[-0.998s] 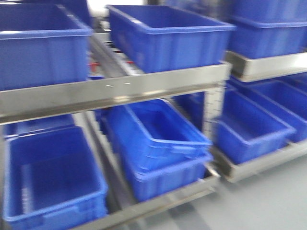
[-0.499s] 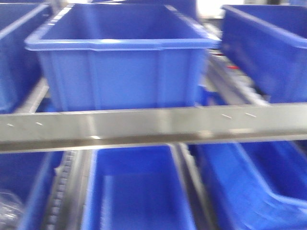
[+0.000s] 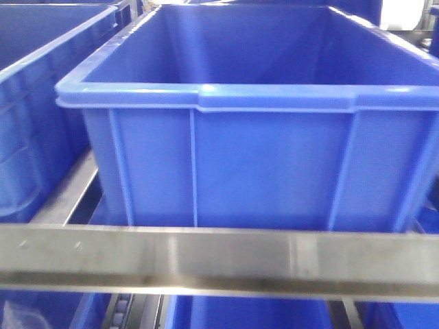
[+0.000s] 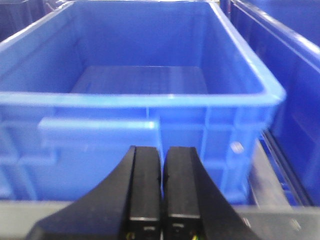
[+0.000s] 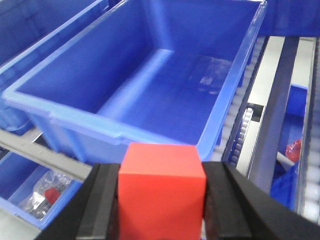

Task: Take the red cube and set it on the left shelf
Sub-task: 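Lower the right gripper with the red cube into the blue crate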

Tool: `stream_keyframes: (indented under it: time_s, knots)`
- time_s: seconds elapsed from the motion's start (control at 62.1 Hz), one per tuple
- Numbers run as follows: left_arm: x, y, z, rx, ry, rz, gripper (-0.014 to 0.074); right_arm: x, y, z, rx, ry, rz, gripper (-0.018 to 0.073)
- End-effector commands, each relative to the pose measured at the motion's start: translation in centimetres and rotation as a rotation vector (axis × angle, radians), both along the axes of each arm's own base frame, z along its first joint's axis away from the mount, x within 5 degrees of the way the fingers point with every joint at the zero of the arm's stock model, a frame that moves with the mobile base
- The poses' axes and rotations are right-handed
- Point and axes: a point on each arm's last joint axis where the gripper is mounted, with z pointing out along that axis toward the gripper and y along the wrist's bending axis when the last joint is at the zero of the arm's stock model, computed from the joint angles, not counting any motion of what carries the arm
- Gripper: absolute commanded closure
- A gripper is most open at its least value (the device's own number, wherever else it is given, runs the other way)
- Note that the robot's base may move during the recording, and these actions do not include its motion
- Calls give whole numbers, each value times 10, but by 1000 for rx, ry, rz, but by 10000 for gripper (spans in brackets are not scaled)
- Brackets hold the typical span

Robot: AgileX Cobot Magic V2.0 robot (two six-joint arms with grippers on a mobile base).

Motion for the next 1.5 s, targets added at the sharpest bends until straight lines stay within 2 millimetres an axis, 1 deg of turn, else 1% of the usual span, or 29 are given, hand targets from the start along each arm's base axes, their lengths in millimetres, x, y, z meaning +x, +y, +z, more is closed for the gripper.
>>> stream_keyframes:
  time_s: [0.0, 1.369, 1.482]
  knots:
    - [0, 0, 1, -10, -79, -1, 495, 1, 0, 15, 25, -101, 0, 365]
    - [0, 0, 1, -10, -79, -1, 495, 1, 1, 16, 30, -107, 2, 365]
    - [0, 0, 1, -10, -79, -1, 495, 4, 2, 18, 23, -98, 1, 365]
